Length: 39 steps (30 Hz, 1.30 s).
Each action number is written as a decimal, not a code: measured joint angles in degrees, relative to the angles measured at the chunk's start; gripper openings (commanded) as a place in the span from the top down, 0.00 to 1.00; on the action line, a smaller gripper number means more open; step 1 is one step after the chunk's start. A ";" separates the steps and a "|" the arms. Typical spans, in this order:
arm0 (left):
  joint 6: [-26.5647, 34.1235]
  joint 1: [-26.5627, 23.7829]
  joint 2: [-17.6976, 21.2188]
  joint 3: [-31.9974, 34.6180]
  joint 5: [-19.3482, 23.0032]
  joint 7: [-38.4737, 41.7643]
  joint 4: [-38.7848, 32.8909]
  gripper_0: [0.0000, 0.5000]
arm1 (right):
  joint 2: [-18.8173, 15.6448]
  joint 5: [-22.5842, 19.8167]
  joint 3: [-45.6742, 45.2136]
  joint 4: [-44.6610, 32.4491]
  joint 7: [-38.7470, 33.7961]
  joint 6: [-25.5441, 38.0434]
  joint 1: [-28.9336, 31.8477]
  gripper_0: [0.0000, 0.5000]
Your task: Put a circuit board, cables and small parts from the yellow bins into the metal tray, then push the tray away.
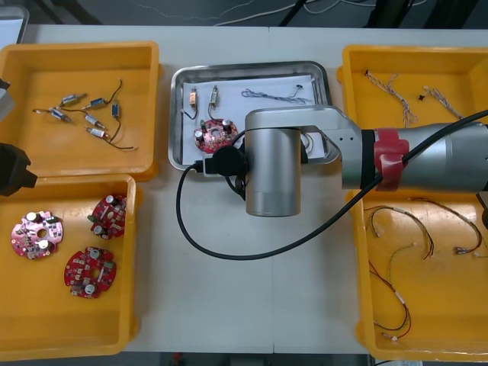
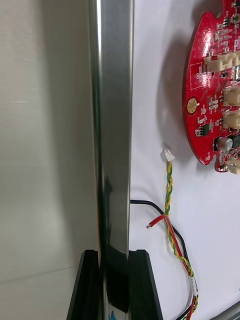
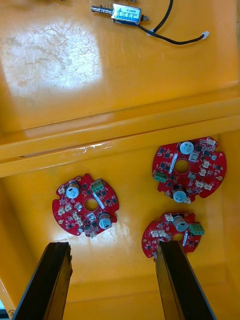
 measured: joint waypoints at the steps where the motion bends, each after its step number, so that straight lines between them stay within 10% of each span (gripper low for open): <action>1: 0.00 0.00 0.00 0.00 0.00 0.00 0.00 0.00 | 0.00 0.00 0.00 0.37 0.00 -0.30 -0.18 1.00; 39: 0.00 0.00 0.00 0.00 0.00 0.00 0.00 0.00 | 0.17 0.61 0.12 19.30 3.32 -20.44 -2.77 1.00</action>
